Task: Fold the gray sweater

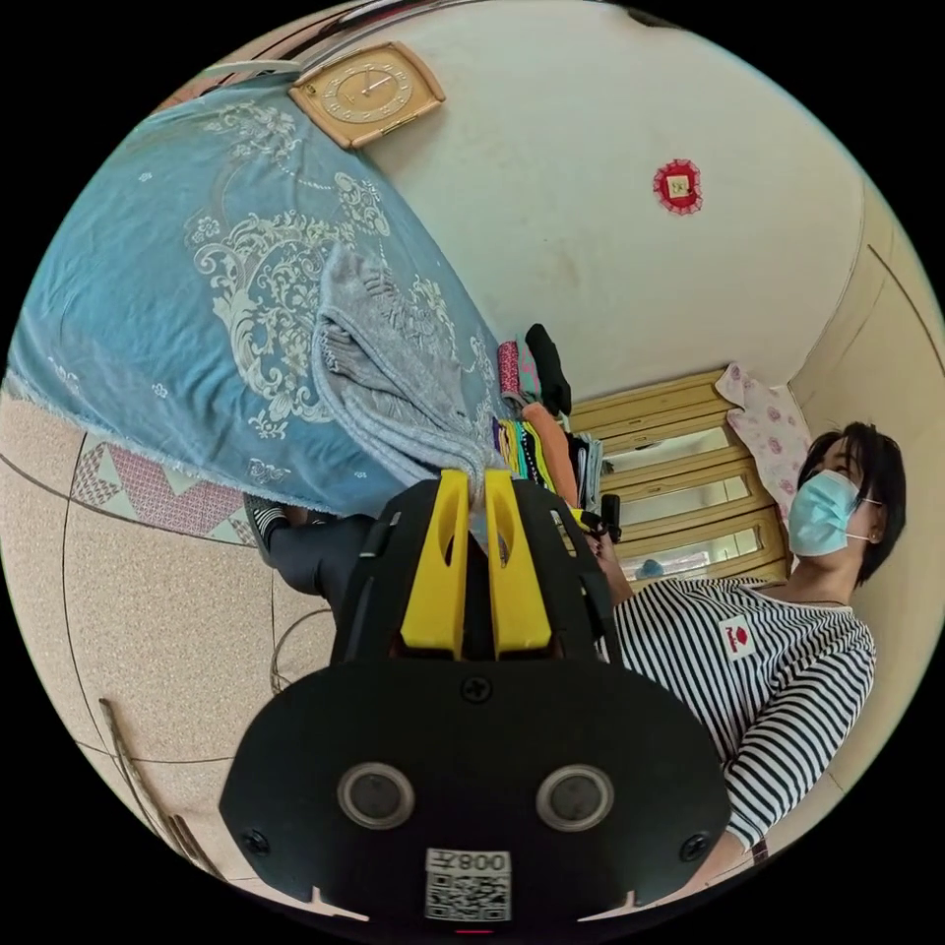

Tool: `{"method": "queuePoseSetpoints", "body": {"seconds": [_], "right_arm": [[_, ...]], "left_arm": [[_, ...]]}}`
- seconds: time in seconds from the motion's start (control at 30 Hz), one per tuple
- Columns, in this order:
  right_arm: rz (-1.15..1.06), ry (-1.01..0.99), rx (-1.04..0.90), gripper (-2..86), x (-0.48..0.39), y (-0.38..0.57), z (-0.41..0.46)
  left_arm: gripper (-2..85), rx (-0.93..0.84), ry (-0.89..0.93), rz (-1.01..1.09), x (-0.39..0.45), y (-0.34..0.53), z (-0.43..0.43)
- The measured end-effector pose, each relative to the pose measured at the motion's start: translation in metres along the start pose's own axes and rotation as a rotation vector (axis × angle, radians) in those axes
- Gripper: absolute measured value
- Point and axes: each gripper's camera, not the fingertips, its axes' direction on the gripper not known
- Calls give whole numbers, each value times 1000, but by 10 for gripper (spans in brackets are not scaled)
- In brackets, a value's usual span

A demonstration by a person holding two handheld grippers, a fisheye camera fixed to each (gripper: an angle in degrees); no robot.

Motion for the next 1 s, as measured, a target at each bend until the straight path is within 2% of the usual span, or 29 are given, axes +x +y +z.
{"method": "queuePoseSetpoints", "body": {"seconds": [0.27,0.47,0.77,1.0], "right_arm": [[-73,1,77,8,17,-86,-10],[-121,77,108,8,44,-191,0],[-60,131,94,8,139,-359,58],[62,165,9,9,231,-458,126]], "left_arm": [[31,49,33,101,7,-115,5],[32,75,22,128,-5,-220,28],[32,56,-61,29,-64,-368,89],[32,19,-125,-58,-114,-440,139]]}}
